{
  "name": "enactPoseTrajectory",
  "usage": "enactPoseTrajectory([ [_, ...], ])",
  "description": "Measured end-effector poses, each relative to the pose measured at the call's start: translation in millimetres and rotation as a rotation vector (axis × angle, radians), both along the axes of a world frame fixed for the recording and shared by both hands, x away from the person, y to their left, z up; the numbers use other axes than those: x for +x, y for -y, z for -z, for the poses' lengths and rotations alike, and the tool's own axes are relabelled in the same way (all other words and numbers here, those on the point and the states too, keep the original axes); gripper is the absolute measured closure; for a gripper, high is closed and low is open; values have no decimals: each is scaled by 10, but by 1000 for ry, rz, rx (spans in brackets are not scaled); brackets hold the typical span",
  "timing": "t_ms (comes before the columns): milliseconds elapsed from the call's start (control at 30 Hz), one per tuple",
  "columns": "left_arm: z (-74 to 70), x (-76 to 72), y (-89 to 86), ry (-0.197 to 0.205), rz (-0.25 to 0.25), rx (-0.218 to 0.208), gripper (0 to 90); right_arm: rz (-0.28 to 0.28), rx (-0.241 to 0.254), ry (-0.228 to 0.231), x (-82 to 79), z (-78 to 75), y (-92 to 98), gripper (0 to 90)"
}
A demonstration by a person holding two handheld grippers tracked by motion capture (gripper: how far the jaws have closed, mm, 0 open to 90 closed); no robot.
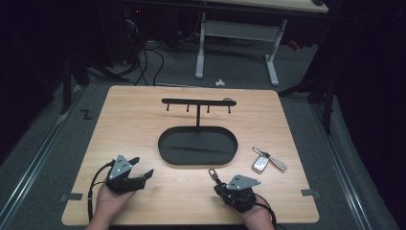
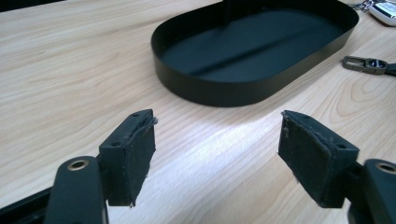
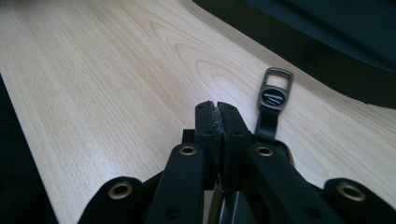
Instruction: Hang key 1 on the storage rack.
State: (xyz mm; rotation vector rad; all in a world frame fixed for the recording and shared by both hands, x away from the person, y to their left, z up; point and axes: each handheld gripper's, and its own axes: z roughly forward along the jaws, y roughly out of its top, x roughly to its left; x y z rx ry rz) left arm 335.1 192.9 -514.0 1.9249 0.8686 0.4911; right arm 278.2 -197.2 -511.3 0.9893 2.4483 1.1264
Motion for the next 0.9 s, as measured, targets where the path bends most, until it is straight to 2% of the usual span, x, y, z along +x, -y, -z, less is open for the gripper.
enactPoseTrajectory([
  [233, -12, 15, -18, 1, -9, -14, 281, -8, -21, -40, 29, 72, -36, 881],
  [333, -34, 78, 30, -1, -5, -32, 284, 10, -12, -56, -3, 86, 31, 886],
  [467, -45, 134, 76, 4, -3, -41, 283, 29, -10, -56, -44, 94, 99, 886],
  [500, -47, 153, 92, 3, -3, -48, 284, 51, -9, -56, -69, 96, 163, 885],
  [633, -53, 218, 156, -3, 6, -64, 283, 81, 0, -60, -92, 91, 268, 886],
  [800, -83, 250, 195, -19, 7, -84, 289, 134, 33, -52, -113, 64, 419, 880],
  [900, -111, 223, 159, -10, -3, -82, 291, 150, 60, -35, -103, 16, 459, 817],
])
